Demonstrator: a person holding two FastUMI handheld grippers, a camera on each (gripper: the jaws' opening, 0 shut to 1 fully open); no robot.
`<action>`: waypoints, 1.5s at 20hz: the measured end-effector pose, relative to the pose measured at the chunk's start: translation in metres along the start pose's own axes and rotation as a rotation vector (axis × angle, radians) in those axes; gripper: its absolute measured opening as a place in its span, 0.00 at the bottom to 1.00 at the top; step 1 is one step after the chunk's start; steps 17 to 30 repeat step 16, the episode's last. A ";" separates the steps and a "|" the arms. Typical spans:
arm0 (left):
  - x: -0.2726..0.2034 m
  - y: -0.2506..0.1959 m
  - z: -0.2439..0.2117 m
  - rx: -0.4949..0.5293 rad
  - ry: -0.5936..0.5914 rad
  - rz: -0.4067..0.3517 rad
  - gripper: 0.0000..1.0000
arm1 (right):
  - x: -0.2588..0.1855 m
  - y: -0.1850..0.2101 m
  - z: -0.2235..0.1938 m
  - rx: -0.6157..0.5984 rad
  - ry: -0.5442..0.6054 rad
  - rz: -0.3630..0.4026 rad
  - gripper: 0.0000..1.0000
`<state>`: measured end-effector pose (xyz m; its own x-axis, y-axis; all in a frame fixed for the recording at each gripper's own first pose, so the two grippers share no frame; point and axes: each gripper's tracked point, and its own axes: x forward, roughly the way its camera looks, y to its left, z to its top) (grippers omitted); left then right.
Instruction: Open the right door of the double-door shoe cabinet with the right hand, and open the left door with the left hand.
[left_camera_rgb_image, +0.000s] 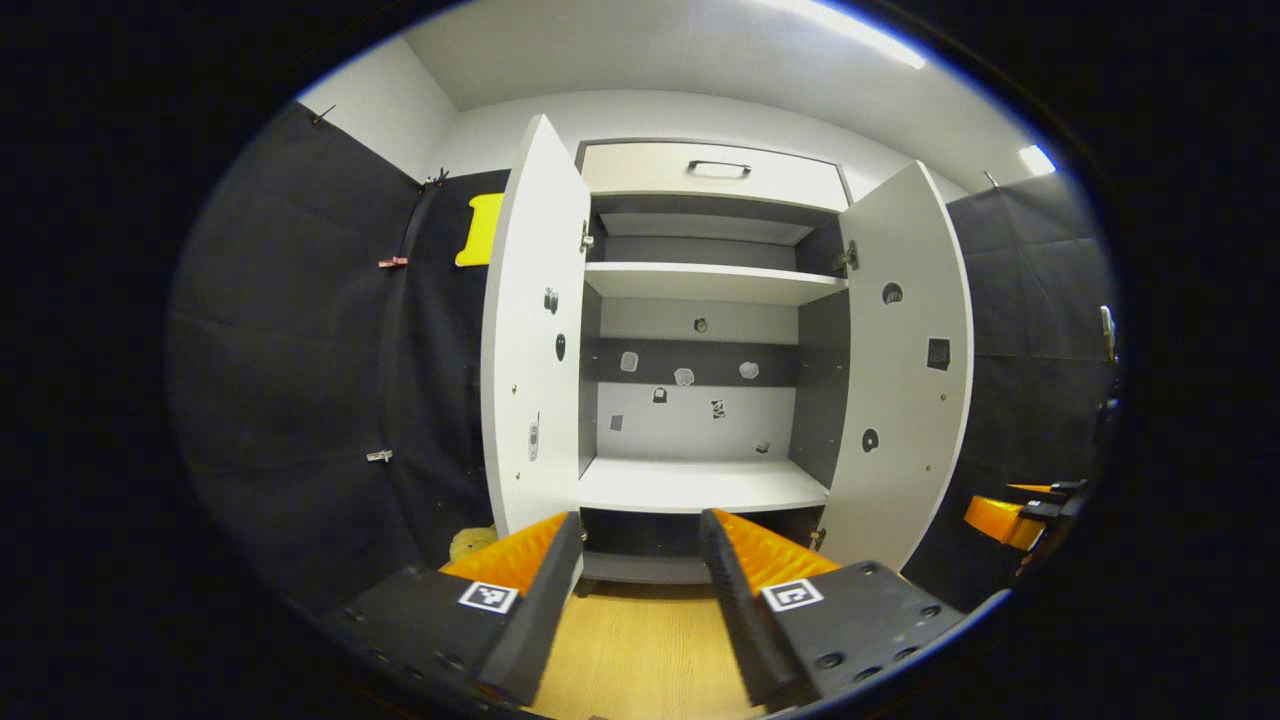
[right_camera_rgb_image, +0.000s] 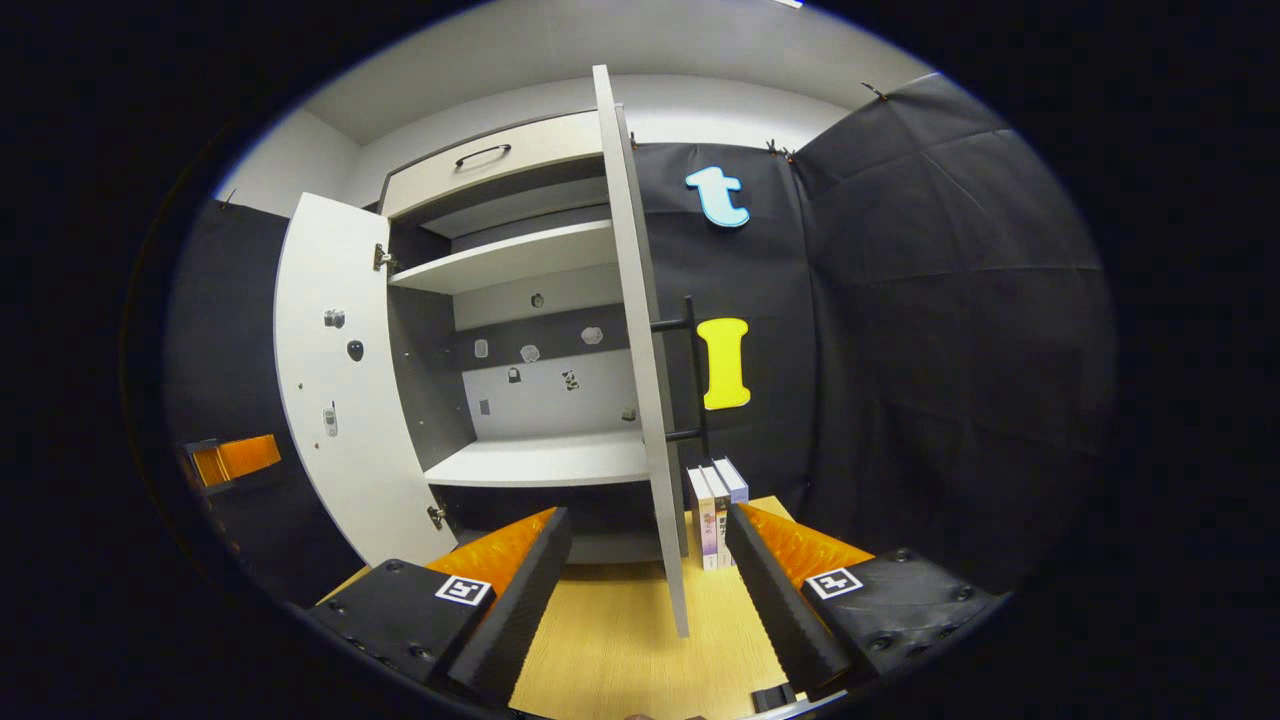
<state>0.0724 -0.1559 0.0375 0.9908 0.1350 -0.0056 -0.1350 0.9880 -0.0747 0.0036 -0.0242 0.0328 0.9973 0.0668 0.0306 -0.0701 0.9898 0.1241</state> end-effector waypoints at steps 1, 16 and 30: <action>-0.001 -0.001 -0.002 0.009 -0.003 0.001 0.83 | 0.000 0.002 -0.001 0.000 -0.004 -0.004 0.98; -0.018 0.029 -0.053 0.079 -0.022 -0.048 0.98 | -0.019 0.042 -0.039 -0.086 -0.019 -0.016 0.98; -0.018 0.029 -0.053 0.079 -0.022 -0.048 0.98 | -0.019 0.042 -0.039 -0.086 -0.019 -0.016 0.98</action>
